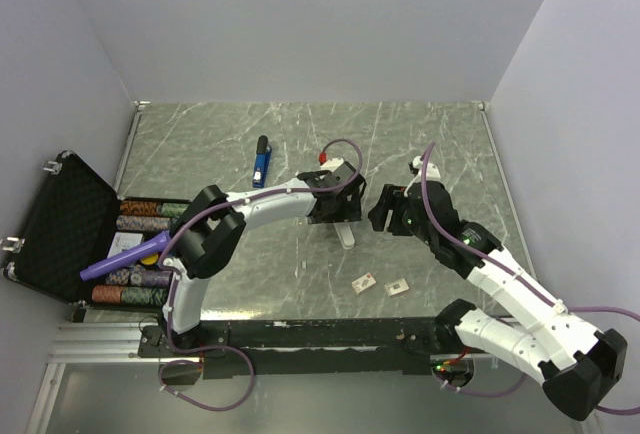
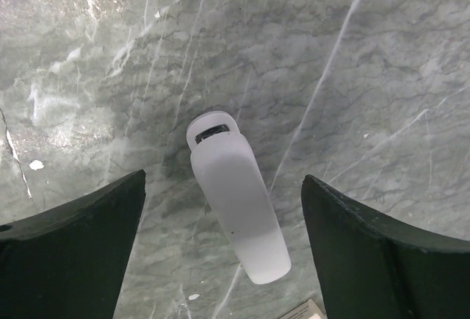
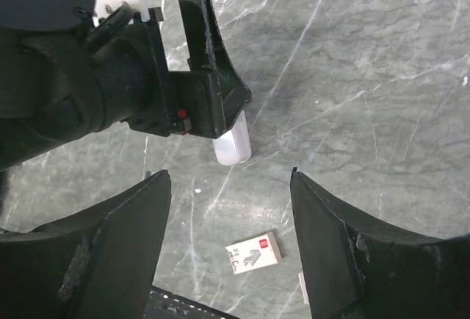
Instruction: Unload the staples from the stapler
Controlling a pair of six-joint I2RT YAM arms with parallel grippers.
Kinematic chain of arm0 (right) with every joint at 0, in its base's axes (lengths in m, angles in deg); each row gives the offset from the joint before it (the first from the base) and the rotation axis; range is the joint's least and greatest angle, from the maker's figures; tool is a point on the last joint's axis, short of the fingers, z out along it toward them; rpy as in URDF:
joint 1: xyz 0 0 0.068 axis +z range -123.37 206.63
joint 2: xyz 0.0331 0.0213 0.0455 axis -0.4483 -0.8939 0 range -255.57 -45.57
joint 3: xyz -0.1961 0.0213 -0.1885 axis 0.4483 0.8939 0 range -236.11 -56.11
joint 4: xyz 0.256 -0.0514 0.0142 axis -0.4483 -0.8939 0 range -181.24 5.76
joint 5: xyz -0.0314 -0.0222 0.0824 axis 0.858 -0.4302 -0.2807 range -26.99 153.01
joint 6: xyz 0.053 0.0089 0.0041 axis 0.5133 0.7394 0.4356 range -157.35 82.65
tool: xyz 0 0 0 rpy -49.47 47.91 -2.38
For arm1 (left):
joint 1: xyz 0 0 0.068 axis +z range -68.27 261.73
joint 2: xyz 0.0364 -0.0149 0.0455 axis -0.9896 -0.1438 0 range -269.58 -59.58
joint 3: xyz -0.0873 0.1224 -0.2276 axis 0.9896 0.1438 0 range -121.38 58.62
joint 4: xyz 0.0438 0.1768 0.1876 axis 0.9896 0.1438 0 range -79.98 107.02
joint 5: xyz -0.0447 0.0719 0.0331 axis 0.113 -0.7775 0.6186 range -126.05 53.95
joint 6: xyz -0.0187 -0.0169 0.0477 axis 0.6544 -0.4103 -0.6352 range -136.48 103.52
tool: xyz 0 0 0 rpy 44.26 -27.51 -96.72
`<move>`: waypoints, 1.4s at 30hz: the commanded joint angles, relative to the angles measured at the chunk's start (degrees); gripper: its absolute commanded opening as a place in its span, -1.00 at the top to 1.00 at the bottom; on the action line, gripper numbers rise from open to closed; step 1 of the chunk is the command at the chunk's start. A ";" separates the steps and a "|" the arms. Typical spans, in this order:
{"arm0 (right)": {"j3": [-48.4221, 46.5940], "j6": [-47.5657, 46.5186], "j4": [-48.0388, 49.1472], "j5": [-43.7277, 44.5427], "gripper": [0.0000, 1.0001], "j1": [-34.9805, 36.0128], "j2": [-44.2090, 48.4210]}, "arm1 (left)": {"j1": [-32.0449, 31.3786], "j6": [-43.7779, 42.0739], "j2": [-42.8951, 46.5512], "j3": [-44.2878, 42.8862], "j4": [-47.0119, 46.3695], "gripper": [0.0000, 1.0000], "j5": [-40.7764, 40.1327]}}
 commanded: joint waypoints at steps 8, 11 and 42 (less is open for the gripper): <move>1.03 0.02 1.75 -0.45 -0.47 -0.35 1.77 | -0.15 0.75 -0.89 -2.64 -0.81 -0.51 0.15; 0.85 0.11 1.83 -0.89 -0.46 -0.35 1.42 | -0.24 0.40 -1.06 -2.73 -0.90 -0.37 0.59; 0.59 -0.15 0.87 -0.63 -0.44 -0.35 2.48 | -0.07 -17.88 15.19 13.61 -20.32 0.99 12.81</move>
